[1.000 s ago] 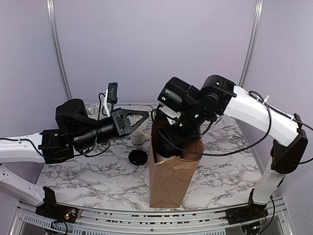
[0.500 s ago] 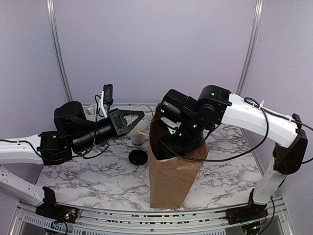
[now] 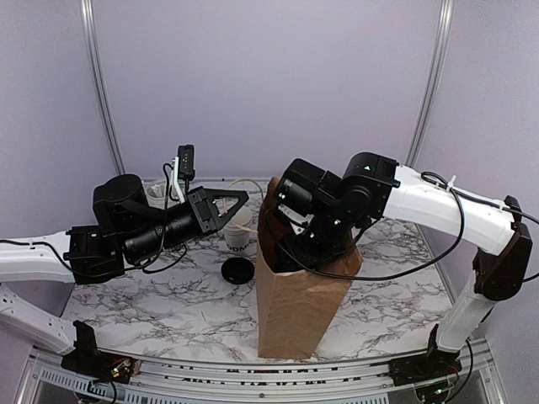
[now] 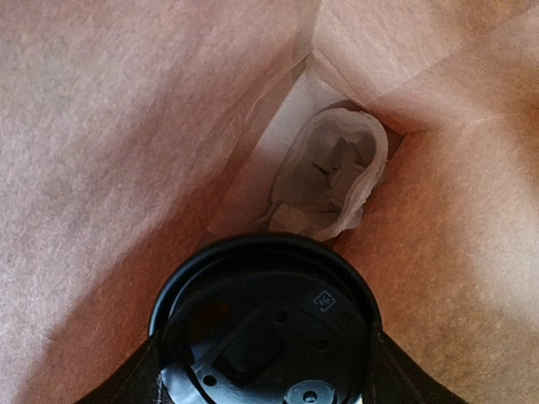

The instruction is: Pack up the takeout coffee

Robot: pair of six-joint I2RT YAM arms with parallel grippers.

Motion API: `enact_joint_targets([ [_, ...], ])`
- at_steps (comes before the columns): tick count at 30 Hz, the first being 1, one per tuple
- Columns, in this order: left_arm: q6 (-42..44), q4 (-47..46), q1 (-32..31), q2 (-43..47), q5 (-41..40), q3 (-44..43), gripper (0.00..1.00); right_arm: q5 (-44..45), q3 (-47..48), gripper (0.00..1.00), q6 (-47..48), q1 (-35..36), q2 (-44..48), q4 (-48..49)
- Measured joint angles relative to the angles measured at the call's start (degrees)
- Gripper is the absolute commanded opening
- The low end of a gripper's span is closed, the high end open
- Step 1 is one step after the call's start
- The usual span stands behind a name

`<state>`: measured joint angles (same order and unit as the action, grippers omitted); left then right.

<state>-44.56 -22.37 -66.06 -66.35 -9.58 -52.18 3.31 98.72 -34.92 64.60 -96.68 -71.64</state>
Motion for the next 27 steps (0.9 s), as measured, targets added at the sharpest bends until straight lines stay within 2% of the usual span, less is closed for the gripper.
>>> enact_joint_targets([
  [13, 1.2, 0.0, 0.0, 0.0, 0.1, 0.0, 0.0, -0.8, -0.5, 0.38, 0.9, 0.0, -0.4, 2.0],
  [22, 1.5, 0.0, 0.0, -0.1, 0.1, 0.0, 0.0, -0.9, 7.2, 0.38, 1.9, 0.3, -4.7, -3.8],
  [27, 1.5, 0.1, 0.0, -0.3, -0.1, 0.0, 0.0, -1.6, 8.3, 0.38, 1.9, 0.5, -4.8, -5.3],
])
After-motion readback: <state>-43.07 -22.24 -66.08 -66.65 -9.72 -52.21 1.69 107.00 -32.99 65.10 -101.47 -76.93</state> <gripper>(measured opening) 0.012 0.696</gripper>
